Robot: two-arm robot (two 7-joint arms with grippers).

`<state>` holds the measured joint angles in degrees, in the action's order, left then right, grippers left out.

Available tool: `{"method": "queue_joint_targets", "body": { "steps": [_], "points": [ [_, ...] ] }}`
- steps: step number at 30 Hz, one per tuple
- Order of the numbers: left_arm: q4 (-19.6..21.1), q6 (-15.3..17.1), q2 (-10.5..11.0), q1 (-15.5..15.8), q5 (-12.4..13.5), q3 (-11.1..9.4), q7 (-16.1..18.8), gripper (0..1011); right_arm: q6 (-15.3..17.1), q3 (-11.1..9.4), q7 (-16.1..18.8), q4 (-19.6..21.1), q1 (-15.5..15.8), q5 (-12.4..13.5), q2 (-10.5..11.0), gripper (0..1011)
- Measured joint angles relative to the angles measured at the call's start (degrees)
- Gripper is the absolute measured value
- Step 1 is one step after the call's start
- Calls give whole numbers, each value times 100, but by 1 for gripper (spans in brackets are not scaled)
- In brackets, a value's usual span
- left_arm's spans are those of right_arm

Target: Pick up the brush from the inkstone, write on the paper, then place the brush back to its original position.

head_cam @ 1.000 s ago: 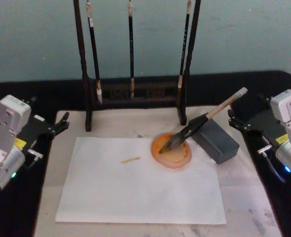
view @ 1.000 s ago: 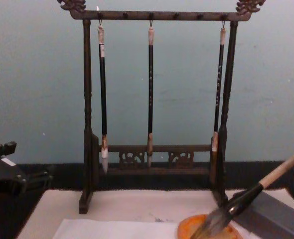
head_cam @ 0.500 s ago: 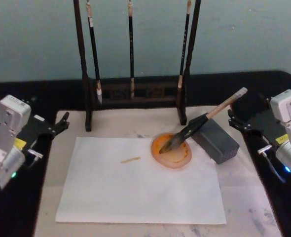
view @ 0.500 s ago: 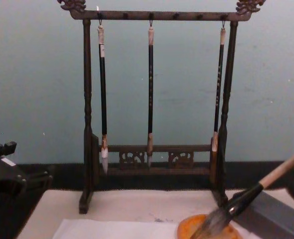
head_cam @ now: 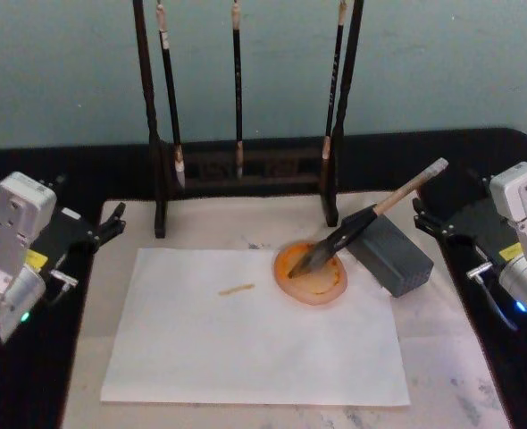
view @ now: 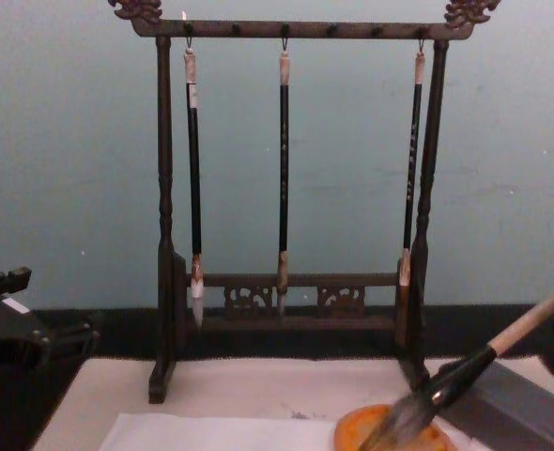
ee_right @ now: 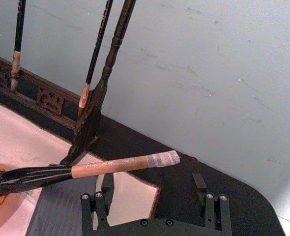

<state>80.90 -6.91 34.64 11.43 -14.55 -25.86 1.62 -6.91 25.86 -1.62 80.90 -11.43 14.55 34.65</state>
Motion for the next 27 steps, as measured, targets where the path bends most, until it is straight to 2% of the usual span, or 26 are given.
{"method": "queue_joint_targets", "body": {
  "steps": [27],
  "points": [
    [0, 0, 0, 0, 0, 0, 0, 1010, 0, 0, 0, 0, 0, 0, 0, 1000]
  ]
}}
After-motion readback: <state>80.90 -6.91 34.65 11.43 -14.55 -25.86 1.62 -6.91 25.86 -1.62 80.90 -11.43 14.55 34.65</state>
